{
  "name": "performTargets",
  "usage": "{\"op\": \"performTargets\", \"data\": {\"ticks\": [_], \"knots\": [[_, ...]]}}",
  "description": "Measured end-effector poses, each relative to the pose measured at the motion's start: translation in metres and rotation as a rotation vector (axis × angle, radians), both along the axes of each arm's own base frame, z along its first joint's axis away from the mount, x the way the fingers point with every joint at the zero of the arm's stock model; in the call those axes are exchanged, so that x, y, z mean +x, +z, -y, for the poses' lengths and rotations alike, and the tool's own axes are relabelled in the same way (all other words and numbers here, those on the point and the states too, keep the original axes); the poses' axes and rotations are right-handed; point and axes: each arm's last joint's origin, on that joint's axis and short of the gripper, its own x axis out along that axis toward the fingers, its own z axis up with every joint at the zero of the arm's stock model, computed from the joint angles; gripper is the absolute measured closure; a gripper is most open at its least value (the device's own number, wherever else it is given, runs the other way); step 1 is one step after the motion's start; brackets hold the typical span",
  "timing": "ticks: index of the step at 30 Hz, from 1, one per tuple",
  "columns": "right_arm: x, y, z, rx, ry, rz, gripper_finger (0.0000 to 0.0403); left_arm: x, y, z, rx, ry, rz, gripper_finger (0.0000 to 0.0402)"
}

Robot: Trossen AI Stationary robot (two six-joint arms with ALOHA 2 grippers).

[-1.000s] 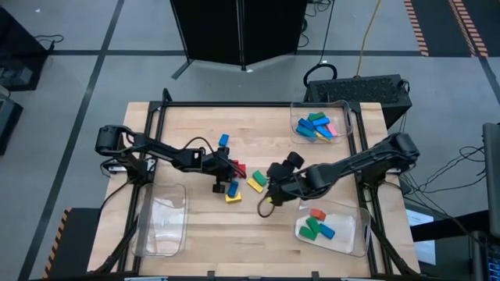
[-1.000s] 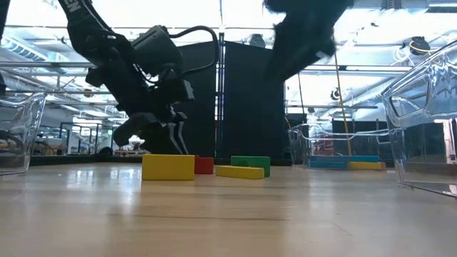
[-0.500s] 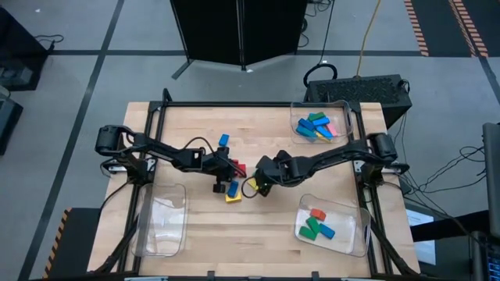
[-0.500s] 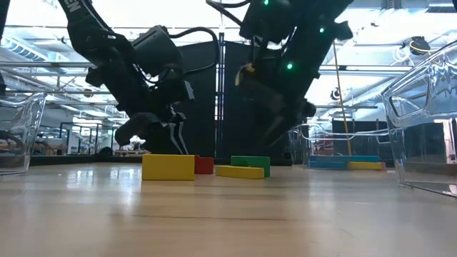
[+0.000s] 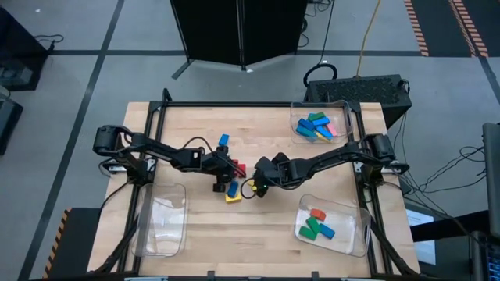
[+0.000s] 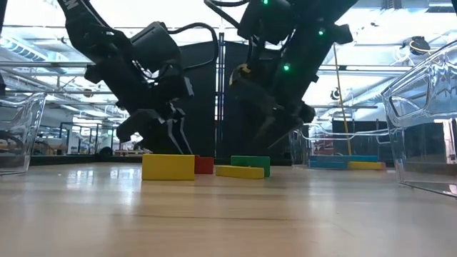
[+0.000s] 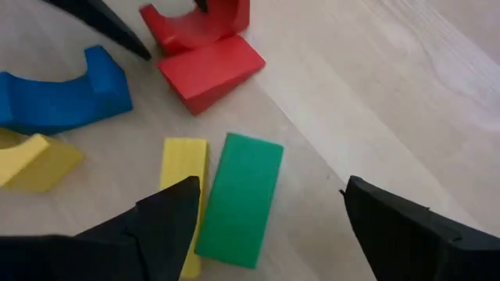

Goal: Sort blocks by size
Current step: Put the green arch block into the bottom left transparent bin

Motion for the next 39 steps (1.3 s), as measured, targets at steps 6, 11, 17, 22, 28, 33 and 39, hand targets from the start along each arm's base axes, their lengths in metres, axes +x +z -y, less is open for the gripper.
{"op": "performTargets", "data": {"ticks": [6, 11, 17, 22, 28, 33, 39], "knots": [[-0.002, -0.003, -0.018, 0.002, 0.025, -0.005, 0.0078, -0.007, 0.013, -0.002, 0.051, 0.045, -0.010, 0.0176], [0.001, -0.026, -0.020, -0.006, -0.009, -0.049, 0.0078, -0.011, 0.032, -0.001, 0.038, 0.031, 0.064, 0.0175], [0.007, -0.033, -0.019, -0.021, -0.027, -0.018, 0.0089, -0.016, 0.038, 0.001, 0.004, 0.000, 0.052, 0.0175], [0.006, -0.030, -0.018, -0.020, -0.021, -0.012, 0.0136, -0.018, 0.037, 0.001, 0.002, 0.000, 0.035, 0.0175], [0.002, -0.031, -0.013, -0.023, -0.044, -0.064, 0.0207, -0.018, 0.036, 0.001, 0.001, -0.001, 0.026, 0.0175], [0.000, -0.024, -0.014, -0.024, -0.019, -0.062, 0.0260, -0.018, 0.037, 0.001, 0.001, -0.001, 0.037, 0.0175], [-0.001, -0.003, -0.019, -0.033, 0.039, 0.007, 0.0276, -0.012, 0.043, 0.003, -0.037, -0.044, 0.119, 0.0175]]}}
